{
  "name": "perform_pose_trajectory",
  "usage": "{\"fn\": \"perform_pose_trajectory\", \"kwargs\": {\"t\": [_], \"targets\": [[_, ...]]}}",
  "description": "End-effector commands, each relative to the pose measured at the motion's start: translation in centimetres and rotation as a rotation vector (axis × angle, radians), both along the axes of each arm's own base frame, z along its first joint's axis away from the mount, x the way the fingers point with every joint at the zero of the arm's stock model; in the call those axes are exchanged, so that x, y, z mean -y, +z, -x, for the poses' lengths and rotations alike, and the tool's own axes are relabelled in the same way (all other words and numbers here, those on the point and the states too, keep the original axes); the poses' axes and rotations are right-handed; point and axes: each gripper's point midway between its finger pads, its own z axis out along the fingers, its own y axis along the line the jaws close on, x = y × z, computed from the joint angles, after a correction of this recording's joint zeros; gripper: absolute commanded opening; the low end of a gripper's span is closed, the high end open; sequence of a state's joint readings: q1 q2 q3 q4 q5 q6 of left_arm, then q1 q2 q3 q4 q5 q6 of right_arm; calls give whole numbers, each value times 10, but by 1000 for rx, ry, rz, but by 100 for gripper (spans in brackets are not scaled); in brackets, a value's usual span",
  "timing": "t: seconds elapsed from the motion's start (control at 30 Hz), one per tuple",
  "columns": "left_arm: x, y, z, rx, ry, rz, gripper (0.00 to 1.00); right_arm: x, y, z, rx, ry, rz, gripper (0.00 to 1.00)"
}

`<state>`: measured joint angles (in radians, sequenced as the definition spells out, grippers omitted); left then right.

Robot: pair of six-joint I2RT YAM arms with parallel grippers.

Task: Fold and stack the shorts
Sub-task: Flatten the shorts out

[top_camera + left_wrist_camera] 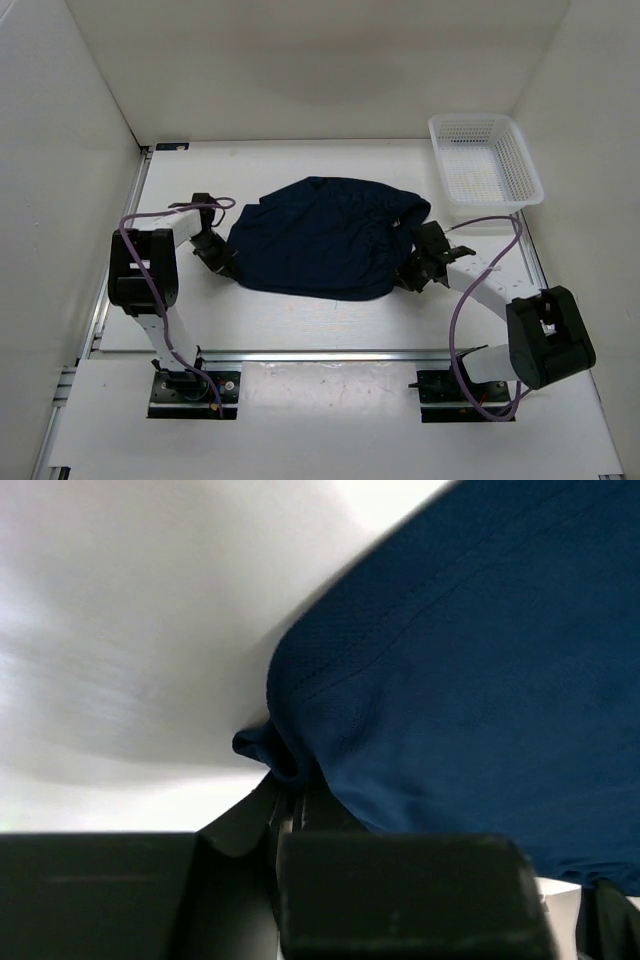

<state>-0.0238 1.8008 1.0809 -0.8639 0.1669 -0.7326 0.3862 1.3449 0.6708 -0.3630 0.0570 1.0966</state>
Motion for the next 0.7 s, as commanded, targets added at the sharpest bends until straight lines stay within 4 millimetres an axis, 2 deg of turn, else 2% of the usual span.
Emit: {"fn": "perform_pose_trajectory", "kwargs": {"t": [0.0, 0.03, 0.07, 0.1, 0.2, 0.23, 0.27, 0.3, 0.33, 0.37, 0.4, 0.47, 0.5, 0.57, 0.6, 0.63, 0.67], "targets": [[2, 12, -34, 110, 0, 1, 10, 1, -1, -14, 48, -12, 12, 21], [2, 14, -37, 119, 0, 1, 10, 0, -2, -16, 46, -3, 19, 13], [2, 21, -39, 132, 0, 1, 10, 2, -3, -19, 46, 1, 26, 0], [2, 28, -45, 144, 0, 2, 10, 7, 0, -23, 49, -16, 37, 0], [2, 53, -55, 192, -12, 1, 10, 9, 26, -38, 115, 15, 56, 0], [1, 70, -62, 217, -24, -9, 10, 11, 43, -44, 160, 19, 52, 0], [-1, 82, -67, 242, -22, -21, 10, 9, 71, -59, 228, 25, 56, 0], [-2, 101, -69, 280, -30, -22, 10, 14, 84, -61, 254, 53, 95, 0], [-1, 128, -80, 346, -30, -21, 10, 17, 109, -67, 322, 52, 109, 0], [-1, 146, -81, 377, -29, -20, 10, 19, 139, -78, 407, 49, 122, 0], [-1, 166, -85, 426, -20, -17, 10, 24, 157, -82, 461, 48, 145, 0], [1, 231, -95, 598, -20, -4, 10, 33, 198, -85, 583, 71, 195, 0], [3, 249, -90, 628, -23, 5, 10, 34, 229, -88, 654, 74, 203, 0], [3, 309, -85, 775, -13, 12, 10, 40, 265, -81, 734, 124, 248, 0], [3, 326, -79, 816, -12, 13, 10, 38, 297, -78, 800, 142, 240, 0], [2, 354, -67, 897, -12, 15, 10, 40, 316, -68, 846, 157, 239, 0], [2, 372, -58, 946, -2, 21, 10, 44, 327, -61, 878, 172, 258, 0]]}}
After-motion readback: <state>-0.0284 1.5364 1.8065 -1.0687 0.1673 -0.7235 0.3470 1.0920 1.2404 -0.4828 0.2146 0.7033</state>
